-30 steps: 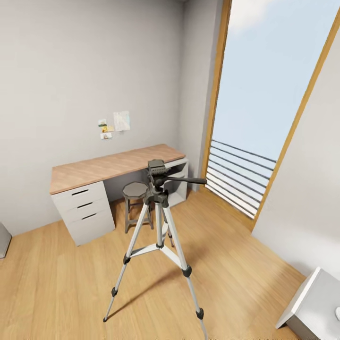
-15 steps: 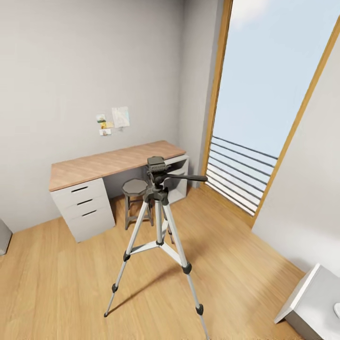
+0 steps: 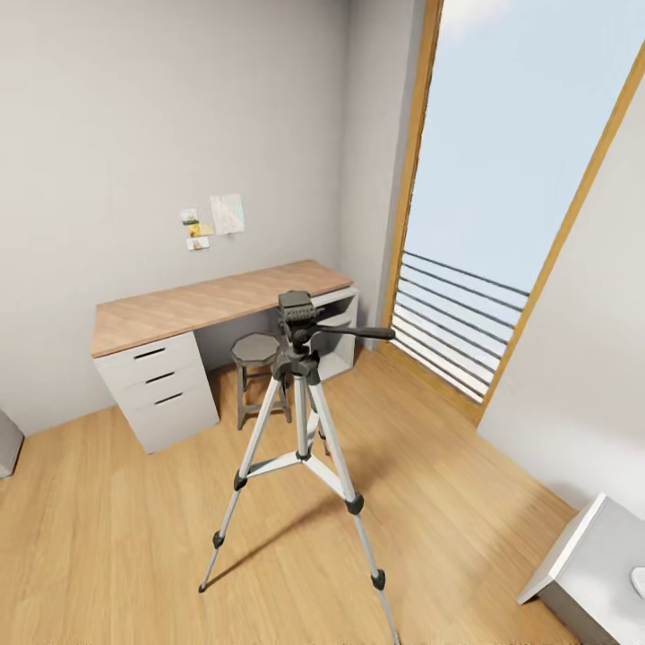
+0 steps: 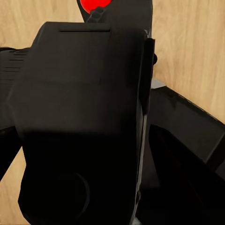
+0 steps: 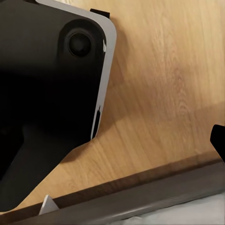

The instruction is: Attach the digital camera to the camera tripod in the bedroom.

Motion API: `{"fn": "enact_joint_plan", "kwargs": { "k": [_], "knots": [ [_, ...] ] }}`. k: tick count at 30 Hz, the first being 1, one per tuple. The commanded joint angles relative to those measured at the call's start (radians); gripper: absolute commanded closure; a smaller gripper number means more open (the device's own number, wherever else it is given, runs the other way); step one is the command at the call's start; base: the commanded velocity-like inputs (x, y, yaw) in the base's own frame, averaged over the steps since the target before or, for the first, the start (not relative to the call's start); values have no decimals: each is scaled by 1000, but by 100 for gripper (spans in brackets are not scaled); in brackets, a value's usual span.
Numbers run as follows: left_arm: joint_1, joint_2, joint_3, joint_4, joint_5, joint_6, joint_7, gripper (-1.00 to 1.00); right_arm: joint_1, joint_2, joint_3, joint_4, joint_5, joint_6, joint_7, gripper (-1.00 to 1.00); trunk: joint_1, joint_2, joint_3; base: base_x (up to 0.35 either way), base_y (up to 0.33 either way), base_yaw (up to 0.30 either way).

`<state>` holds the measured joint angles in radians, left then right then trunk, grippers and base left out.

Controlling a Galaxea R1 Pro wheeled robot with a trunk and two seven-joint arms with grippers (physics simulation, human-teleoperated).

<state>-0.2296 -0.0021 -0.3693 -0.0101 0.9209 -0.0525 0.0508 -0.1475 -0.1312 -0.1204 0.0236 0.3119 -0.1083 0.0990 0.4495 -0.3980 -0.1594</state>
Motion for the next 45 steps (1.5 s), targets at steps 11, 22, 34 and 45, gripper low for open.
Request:
{"fn": "enact_joint_plan", "kwargs": {
  "k": [11,22,34,45],
  "knots": [
    [0,0,-8,-1,6,-3,4,100,-1,-2,-8,2,7,-5,2,-100,0,-2,-20,0,0,0],
    [0,0,-8,-1,6,-3,4,100,-1,-2,-8,2,7,-5,2,-100,0,-2,-37,0,0,0],
    [0,1,-8,-1,6,-2,4,100,-1,-2,-9,2,7,-5,2,-100,0,-2,-56,0,0,0],
    [0,1,-8,-1,6,-3,4,100,-1,-5,-9,2,6,-5,3,-100,0,-2,-73,0,0,0]
  ]
}}
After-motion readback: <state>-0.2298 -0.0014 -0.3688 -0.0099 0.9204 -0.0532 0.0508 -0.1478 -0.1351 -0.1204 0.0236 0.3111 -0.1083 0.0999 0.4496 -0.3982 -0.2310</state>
